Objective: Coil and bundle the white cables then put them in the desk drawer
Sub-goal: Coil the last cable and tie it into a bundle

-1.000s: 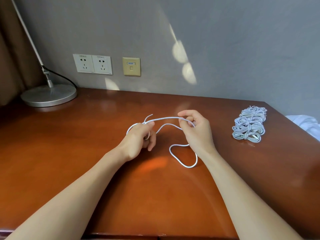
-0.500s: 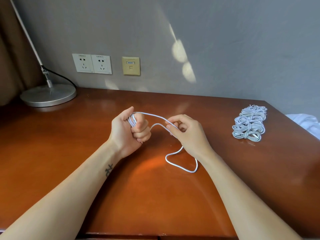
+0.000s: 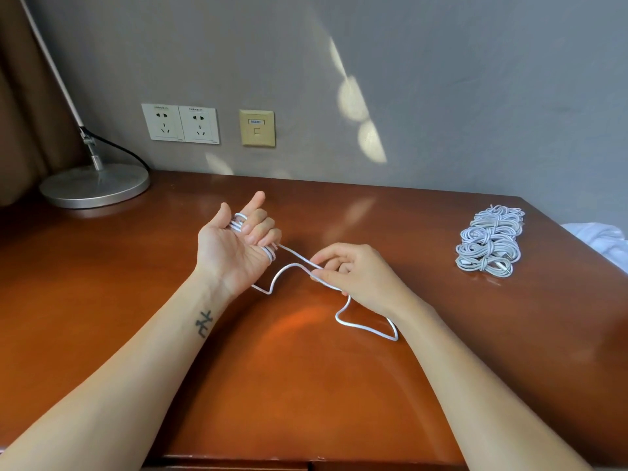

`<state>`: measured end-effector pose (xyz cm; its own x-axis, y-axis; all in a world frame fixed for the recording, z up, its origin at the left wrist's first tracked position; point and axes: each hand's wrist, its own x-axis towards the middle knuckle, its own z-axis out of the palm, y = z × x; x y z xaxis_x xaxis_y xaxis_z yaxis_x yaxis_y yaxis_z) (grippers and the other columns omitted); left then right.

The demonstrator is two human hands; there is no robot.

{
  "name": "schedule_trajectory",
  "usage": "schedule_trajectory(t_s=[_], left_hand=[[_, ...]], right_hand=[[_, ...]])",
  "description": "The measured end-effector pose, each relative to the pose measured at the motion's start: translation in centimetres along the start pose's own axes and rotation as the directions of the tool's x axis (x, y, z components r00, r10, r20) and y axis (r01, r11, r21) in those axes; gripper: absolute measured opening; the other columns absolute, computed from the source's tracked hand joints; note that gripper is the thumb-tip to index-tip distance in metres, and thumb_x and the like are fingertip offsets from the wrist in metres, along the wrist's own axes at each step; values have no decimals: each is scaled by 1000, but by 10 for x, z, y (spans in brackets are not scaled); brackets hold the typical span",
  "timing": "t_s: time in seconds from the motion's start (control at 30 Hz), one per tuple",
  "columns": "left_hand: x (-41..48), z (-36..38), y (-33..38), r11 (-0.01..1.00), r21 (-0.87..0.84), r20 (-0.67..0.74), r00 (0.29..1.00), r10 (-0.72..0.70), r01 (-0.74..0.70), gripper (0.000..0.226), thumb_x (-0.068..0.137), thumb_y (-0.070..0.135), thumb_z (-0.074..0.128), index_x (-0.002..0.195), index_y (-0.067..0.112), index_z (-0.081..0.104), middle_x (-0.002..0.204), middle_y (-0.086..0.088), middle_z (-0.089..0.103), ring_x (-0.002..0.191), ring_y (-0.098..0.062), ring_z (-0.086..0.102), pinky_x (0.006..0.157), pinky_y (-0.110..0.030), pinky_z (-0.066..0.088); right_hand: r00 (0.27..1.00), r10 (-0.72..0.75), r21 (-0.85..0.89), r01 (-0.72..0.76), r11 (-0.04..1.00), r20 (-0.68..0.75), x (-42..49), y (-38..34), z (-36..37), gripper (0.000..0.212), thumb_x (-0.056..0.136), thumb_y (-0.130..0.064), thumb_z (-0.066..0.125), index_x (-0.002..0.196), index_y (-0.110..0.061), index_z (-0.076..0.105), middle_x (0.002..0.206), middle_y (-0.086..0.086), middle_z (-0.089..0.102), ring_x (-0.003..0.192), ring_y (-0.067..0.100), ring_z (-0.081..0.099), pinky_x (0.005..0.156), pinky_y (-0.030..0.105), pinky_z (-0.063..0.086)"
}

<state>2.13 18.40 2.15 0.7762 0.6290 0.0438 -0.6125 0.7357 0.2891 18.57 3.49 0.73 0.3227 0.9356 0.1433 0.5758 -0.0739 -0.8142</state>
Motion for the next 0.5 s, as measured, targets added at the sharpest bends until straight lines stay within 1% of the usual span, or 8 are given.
schedule_trajectory(t_s=[0.1,0.17,0.23,0.3,0.33,0.37,0.43,0.5], left_hand=[[3,-1,-1,1000,8,-37,999,20,-20,49,109,36,32,130,3,62,69,4,30,56,-11,26,61,-25,28],[5,-3,-1,998,41,-60,997,47,-44,46,110,35,33,136,6,58,70,3,29,56,-11,27,63,-25,29],[9,-3,0,992,95,-81,992,95,-88,41,110,35,35,139,13,55,70,3,27,56,-11,26,63,-25,29],[12,-4,0,983,139,-107,985,136,-120,38,111,36,36,141,19,52,69,3,26,55,-10,25,61,-25,30],[13,-5,-1,979,157,-119,981,151,-131,38,111,38,35,141,21,51,68,3,27,55,-10,26,60,-25,30],[15,-5,-1,975,172,-128,978,164,-141,37,111,40,34,140,23,50,68,3,28,54,-10,27,59,-25,32],[17,-7,-1,969,188,-136,973,185,-158,35,111,43,33,140,28,47,67,3,31,53,-10,29,57,-24,34],[19,-7,-1,952,252,-148,966,214,-172,39,111,43,35,146,31,44,68,3,33,53,-10,31,56,-24,33]], right_hand=[[999,-17,-1,17,1000,48,-1,-1,1,22,92,-31,77,114,-34,74,86,-14,73,73,1,67,68,17,53],[997,-38,-7,38,999,70,-1,-1,1,28,93,-26,77,119,-36,72,90,-13,72,77,3,67,72,20,55],[995,-63,9,62,998,82,-1,-1,1,32,94,-18,73,120,-38,73,94,-14,71,79,9,64,77,22,57],[993,-81,22,80,997,89,-1,-2,1,31,97,-14,69,116,-39,76,97,-19,70,77,14,60,76,21,54],[992,-83,23,82,996,94,-2,-2,2,29,99,-15,67,113,-38,77,99,-21,71,79,14,62,76,21,53],[991,-85,23,83,996,101,-2,-3,2,27,100,-16,67,111,-37,78,102,-22,72,84,11,65,80,22,53],[990,-81,45,77,996,115,-2,-6,2,22,100,-18,67,109,-34,79,105,-19,75,99,9,70,89,24,55],[989,-79,94,68,993,122,-3,-9,2,19,99,-18,69,111,-30,79,103,-16,77,100,8,71,90,24,57]])
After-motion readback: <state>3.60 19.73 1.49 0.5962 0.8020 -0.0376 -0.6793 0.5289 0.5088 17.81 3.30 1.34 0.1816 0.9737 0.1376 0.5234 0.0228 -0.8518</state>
